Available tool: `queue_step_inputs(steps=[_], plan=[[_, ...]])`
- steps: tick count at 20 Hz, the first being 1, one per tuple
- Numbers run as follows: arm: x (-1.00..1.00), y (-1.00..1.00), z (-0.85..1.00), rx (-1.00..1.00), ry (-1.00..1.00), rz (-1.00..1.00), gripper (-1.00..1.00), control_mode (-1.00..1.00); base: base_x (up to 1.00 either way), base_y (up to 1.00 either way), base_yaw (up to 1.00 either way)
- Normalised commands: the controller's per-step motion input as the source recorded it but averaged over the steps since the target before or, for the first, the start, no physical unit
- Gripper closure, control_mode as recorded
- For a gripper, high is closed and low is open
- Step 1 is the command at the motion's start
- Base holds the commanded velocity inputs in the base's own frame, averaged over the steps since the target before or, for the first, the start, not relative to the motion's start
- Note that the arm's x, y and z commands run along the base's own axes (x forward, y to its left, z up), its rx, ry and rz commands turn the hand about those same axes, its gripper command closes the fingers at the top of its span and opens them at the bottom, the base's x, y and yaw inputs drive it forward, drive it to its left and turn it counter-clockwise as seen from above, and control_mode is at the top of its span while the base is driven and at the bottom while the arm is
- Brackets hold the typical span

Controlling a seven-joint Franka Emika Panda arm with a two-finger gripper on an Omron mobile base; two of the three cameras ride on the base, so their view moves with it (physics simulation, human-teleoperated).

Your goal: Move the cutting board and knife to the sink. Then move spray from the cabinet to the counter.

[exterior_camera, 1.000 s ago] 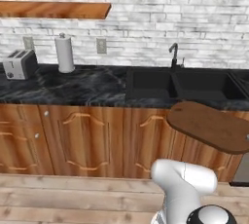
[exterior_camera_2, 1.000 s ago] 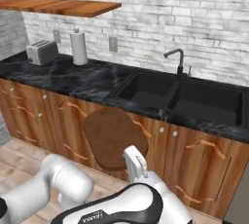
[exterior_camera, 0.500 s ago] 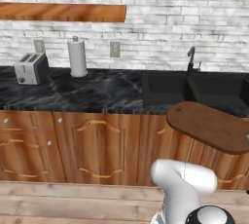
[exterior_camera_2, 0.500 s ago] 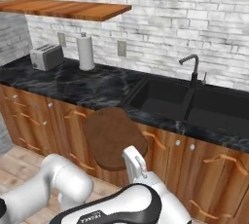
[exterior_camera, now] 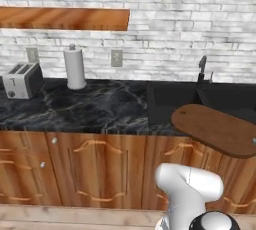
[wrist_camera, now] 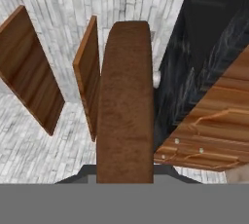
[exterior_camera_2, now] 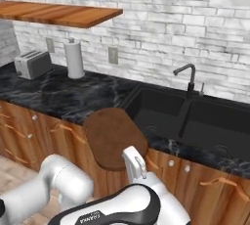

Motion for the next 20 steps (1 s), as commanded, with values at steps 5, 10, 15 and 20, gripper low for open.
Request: queue_step_inputs(steps=[5,10,15,20], plan=[[0.0,0.0,0.0,0.0,0.0,0.0,1.0,1.0,0.57,0.02,0.0],[0.0,0.0,0.0,0.0,0.0,0.0,1.0,1.0,0.56,0.05,0.0],[0.0,0.0,0.0,0.0,0.0,0.0,1.0,1.0,0.49,0.06,0.0],[0.0,0.0,0.0,0.0,0.0,0.0,1.0,1.0,0.4,0.05,0.0]])
